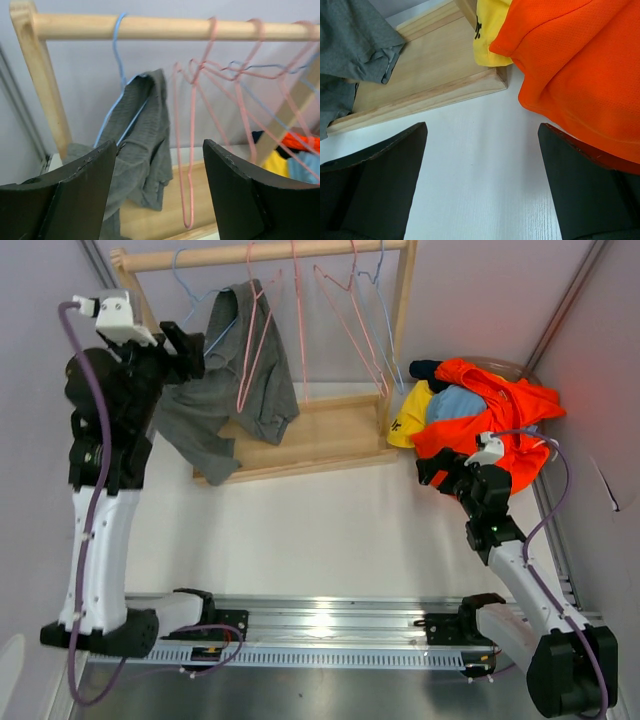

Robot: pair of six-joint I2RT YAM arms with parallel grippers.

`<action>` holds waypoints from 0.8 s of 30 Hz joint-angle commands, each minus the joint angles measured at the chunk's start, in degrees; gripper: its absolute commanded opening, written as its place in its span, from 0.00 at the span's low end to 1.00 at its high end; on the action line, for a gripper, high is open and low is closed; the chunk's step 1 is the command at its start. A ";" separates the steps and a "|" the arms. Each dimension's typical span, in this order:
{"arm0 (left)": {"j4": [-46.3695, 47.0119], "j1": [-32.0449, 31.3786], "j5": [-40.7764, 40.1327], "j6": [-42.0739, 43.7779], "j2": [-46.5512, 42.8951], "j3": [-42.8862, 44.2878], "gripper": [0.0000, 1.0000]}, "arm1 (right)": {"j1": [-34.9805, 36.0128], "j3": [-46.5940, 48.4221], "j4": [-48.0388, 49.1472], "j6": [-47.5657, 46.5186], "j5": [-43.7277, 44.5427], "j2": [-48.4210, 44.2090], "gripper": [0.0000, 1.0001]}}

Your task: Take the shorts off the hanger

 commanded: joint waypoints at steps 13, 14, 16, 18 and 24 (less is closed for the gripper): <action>-3.87 13.92 11.78 -4.79 23.93 15.25 0.61 | 0.70 -0.38 -0.04 -0.82 -1.61 -4.48 0.99; -3.61 14.00 12.13 -4.88 24.02 15.08 0.60 | 0.70 -0.38 0.14 -0.73 -1.61 -4.30 0.99; -3.08 13.92 12.66 -5.14 24.02 14.21 0.59 | 0.78 -0.29 0.57 -0.82 -1.53 -3.95 1.00; -2.55 13.92 13.19 -5.41 23.85 14.02 0.57 | 0.87 -0.47 0.93 -0.73 -1.70 -3.25 1.00; -1.58 13.92 14.34 -5.93 23.85 14.63 0.50 | 1.66 -0.38 2.42 -0.73 -1.26 -1.14 0.99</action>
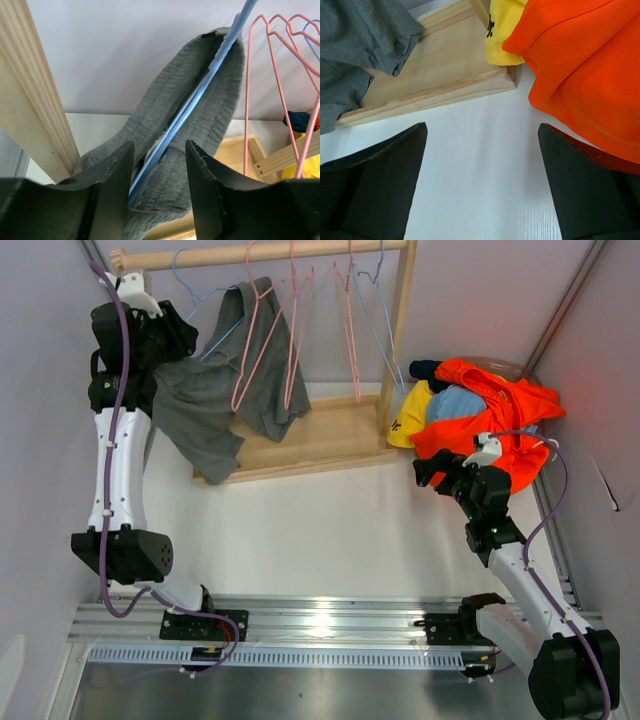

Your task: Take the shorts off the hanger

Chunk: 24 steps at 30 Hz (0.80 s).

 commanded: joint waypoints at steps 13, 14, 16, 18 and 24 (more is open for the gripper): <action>1.36 -1.85 0.49 -2.51 -4.22 3.30 0.00 | 1.07 -0.97 3.67 -0.49 0.34 1.23 1.00; 1.36 -2.11 0.06 -2.34 -4.93 3.30 0.00 | 1.08 -0.97 3.76 -0.49 0.34 1.31 0.99; 1.36 -2.82 -0.39 -2.16 -7.39 4.26 0.00 | 1.43 -0.97 3.85 -0.49 0.34 1.32 0.99; 1.54 -3.52 -1.00 -2.25 -9.66 5.49 0.00 | 1.86 -0.89 3.85 -0.40 0.60 1.23 0.99; -1.80 -6.42 -0.57 -2.68 -12.31 14.26 0.00 | 3.53 -0.54 3.32 -0.22 2.35 0.97 0.99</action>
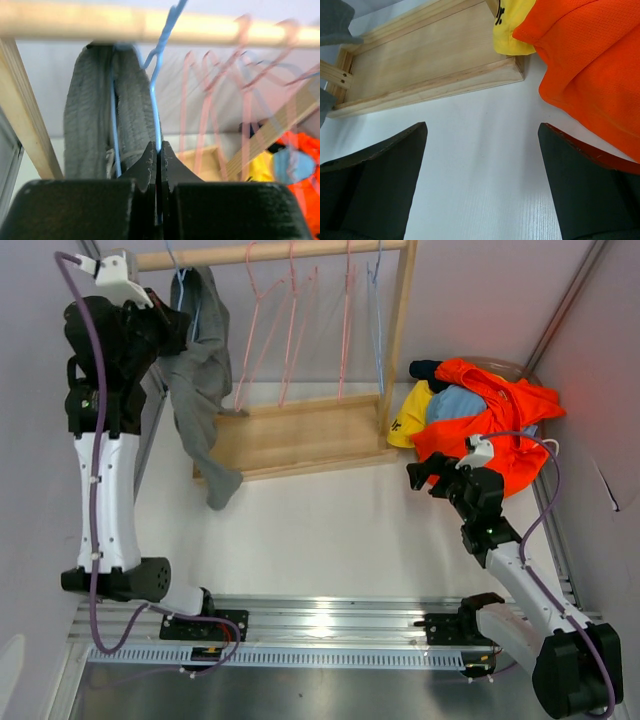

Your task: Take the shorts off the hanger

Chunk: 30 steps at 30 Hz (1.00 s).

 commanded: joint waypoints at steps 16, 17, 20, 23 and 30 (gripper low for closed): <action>1.99 -3.48 6.60 -1.68 -41.98 -26.85 0.00 | 8.79 8.33 -2.97 -5.00 2.80 -6.67 0.99; 1.72 -3.57 8.88 -1.86 -43.12 -29.23 0.00 | 9.32 8.69 -1.91 -5.62 1.47 -6.76 0.99; 1.72 -3.57 13.45 -3.52 -47.69 -35.12 0.00 | 11.70 11.75 -1.55 -7.38 -4.68 -5.72 0.99; 1.81 -4.01 18.99 -5.89 -50.16 -38.90 0.00 | 13.46 14.65 -0.16 -7.91 -12.32 -4.66 0.99; 6.11 -9.27 35.07 -8.79 -52.28 -44.19 0.00 | 17.94 21.24 -0.76 -8.44 -12.87 -1.94 0.99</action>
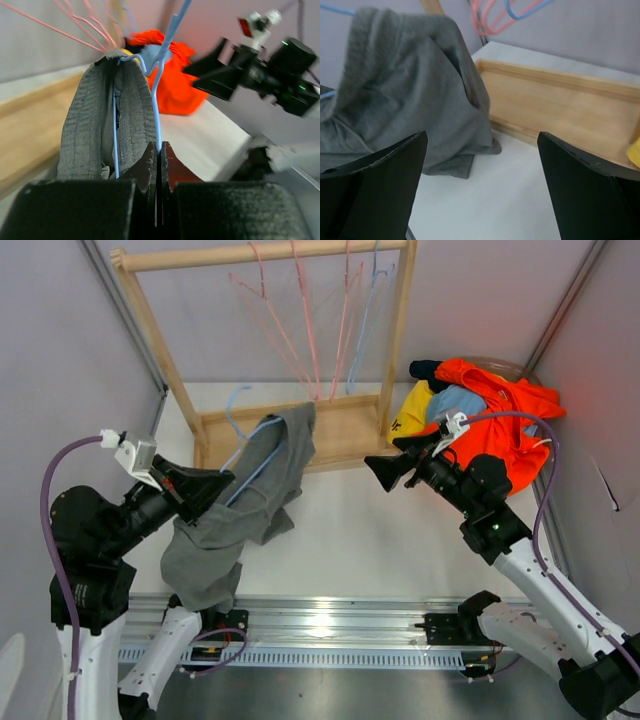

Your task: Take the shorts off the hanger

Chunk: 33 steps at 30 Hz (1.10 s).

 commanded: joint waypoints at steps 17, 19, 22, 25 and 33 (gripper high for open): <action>11.47 -7.32 17.41 -6.13 1.90 7.95 0.00 | 8.32 3.29 0.85 -3.01 4.30 1.97 0.96; 11.03 -7.32 16.97 -5.69 2.34 7.95 0.00 | 8.23 3.02 1.20 -3.44 3.95 1.79 0.60; 9.62 -7.32 15.12 -4.38 2.34 8.13 0.00 | 8.40 1.97 2.08 -3.89 5.95 0.91 0.00; 6.55 -7.32 13.01 -2.01 2.52 9.09 0.00 | 8.23 0.65 3.13 -5.02 10.17 -1.02 0.00; 2.50 -8.38 9.67 1.08 3.22 11.03 0.00 | 2.01 3.63 -1.17 -8.02 26.27 -4.18 0.00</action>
